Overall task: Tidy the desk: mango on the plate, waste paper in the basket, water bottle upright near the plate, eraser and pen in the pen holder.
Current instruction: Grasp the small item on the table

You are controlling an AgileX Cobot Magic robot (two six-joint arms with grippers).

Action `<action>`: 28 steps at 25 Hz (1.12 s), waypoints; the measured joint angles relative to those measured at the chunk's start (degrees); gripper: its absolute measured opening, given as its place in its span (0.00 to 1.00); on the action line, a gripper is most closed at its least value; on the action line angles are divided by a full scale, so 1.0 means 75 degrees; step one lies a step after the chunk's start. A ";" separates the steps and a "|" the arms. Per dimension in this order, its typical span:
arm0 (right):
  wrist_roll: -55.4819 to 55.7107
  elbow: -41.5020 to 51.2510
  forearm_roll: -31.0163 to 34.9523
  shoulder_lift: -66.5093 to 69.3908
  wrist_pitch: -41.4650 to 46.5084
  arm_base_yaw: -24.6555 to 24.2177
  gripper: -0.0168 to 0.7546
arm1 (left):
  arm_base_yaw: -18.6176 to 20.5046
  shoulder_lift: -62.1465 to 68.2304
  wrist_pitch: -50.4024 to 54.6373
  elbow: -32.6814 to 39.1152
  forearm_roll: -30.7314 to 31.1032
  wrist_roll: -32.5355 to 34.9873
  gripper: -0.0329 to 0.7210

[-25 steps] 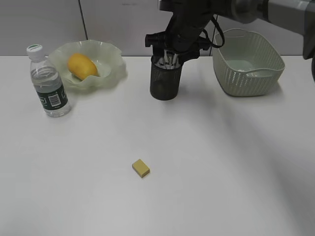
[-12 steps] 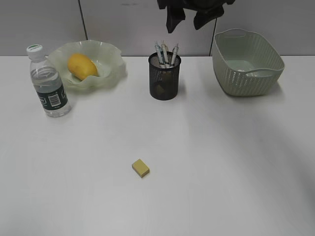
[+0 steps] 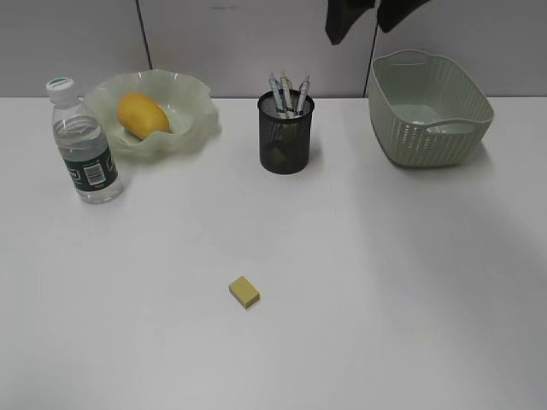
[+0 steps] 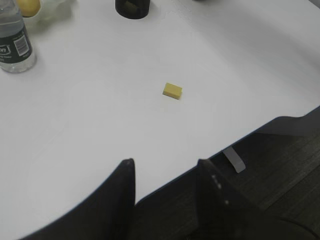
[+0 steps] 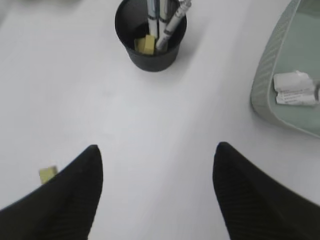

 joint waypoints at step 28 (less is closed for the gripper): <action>-0.0040 1.0186 0.0074 -1.0111 -0.1296 0.0000 0.72 | 0.0000 0.0353 -0.0182 0.0000 -0.0282 0.0000 0.50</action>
